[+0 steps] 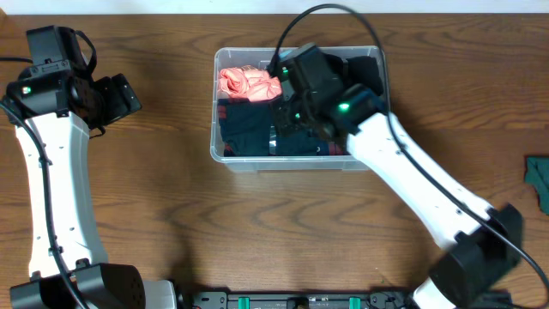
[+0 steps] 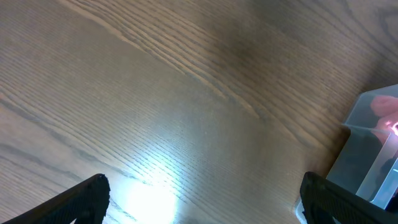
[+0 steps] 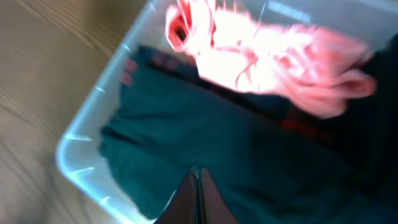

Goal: Pack container
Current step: 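Lower the dark green garment into the bin and press it flat, then move the right gripper right to the taped green bundle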

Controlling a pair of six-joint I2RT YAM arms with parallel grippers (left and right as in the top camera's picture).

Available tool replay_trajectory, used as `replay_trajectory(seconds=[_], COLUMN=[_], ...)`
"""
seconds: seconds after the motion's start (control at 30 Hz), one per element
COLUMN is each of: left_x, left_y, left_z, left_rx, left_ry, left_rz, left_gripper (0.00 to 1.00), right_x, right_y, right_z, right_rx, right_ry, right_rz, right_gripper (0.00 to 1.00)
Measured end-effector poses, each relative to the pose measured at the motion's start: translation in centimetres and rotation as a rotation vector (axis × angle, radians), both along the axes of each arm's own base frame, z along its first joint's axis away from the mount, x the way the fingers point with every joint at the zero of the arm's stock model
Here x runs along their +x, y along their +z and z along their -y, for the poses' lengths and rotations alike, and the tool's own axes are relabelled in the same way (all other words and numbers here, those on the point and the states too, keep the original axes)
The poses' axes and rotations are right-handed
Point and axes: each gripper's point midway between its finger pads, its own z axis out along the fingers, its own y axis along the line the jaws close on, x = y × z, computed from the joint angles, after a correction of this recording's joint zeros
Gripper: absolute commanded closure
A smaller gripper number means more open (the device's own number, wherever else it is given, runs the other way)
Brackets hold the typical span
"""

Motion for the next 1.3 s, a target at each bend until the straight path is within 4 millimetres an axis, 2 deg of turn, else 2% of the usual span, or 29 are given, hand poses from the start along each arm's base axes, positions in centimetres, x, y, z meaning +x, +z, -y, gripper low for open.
replay_trajectory(seconds=[0.17,0.33,0.57,0.7,0.73,0.8,0.87,0.93,1.0,1.07,1.13,1.27,1.3], left_x=[0.0,0.0,0.0,0.0,0.0,0.0,0.0,0.0,0.0,0.0,0.0,0.0,0.0], left_y=[0.0,0.0,0.0,0.0,0.0,0.0,0.0,0.0,0.0,0.0,0.0,0.0,0.0], left_z=[0.0,0.0,0.0,0.0,0.0,0.0,0.0,0.0,0.0,0.0,0.0,0.0,0.0], left_rx=[0.000,0.000,0.000,-0.001,0.000,0.000,0.000,0.000,0.000,0.000,0.000,0.000,0.000], left_ry=[0.000,0.000,0.000,0.000,0.000,0.000,0.000,0.000,0.000,0.000,0.000,0.000,0.000], left_rz=[0.000,0.000,0.000,-0.001,0.000,0.000,0.000,0.000,0.000,0.000,0.000,0.000,0.000], left_gripper=[0.02,0.02,0.02,0.02,0.02,0.02,0.02,0.02,0.02,0.02,0.02,0.02,0.02], right_x=[-0.2,-0.2,0.2,0.8,1.1,1.8,2.7,3.3,3.5,3.4,2.7,0.3,-0.1], right_y=[-5.0,-7.4,-7.4,-6.2,-5.4,-3.2,0.2,4.0,7.3,9.7,10.3,8.2,7.7], right_z=[-1.1,-1.4,-1.5,-1.3,-0.9,0.4,2.8,6.2,10.4,15.8,20.8,30.3,31.9], right_rx=[-0.070,-0.099,-0.098,-0.086,-0.080,-0.061,-0.037,-0.004,0.020,0.041,0.044,0.032,0.031], right_ry=[0.023,0.028,0.038,0.032,0.022,-0.011,-0.068,-0.156,-0.260,-0.407,-0.560,-0.888,-0.944], right_rz=[-0.088,-0.126,-0.111,-0.089,-0.080,-0.053,-0.002,0.046,0.081,0.089,0.055,-0.109,-0.137], right_gripper=[0.99,0.99,0.99,0.97,0.94,0.76,0.71,0.59,0.54,0.49,0.45,0.45,0.45])
